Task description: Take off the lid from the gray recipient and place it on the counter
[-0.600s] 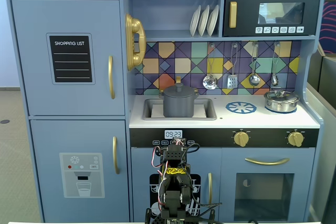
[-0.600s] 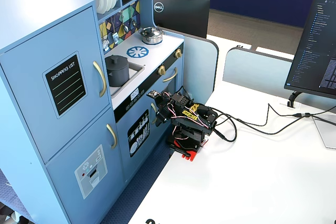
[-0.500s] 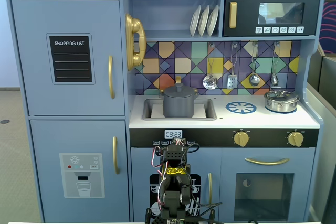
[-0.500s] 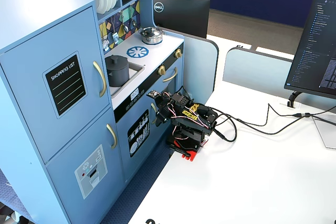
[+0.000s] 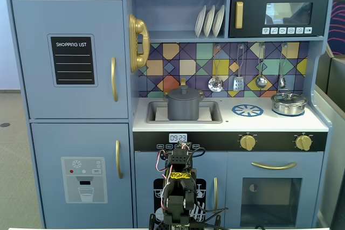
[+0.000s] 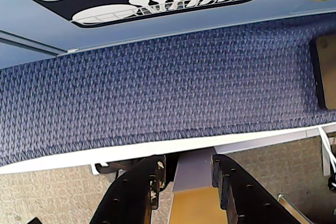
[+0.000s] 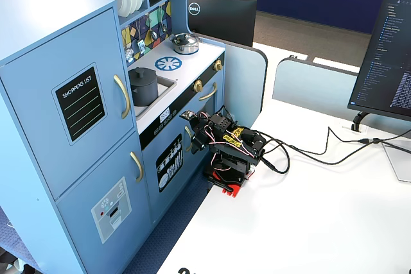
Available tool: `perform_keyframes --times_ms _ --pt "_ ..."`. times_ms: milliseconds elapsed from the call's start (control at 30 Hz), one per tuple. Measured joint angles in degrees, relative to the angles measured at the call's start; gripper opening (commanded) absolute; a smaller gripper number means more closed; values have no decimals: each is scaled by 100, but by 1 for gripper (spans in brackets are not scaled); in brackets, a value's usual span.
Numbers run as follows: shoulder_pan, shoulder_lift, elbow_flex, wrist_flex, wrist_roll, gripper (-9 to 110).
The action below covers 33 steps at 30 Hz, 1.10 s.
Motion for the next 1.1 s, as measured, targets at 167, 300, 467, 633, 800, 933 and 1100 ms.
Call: perform_keyframes --times_ms 167,300,467,633,800,933,1100 --pt "9 -325 -861 114 -53 0" --pt "44 -914 -2408 -378 -396 0" --pt "149 -1521 -3973 -1828 -343 5" --pt "141 -1846 -4324 -3665 -158 20" --pt "141 -2065 -4368 -4544 -246 25" --pt "123 -2452 -4368 -5256 -369 24" --pt "123 -2909 -4368 -5933 -457 22"
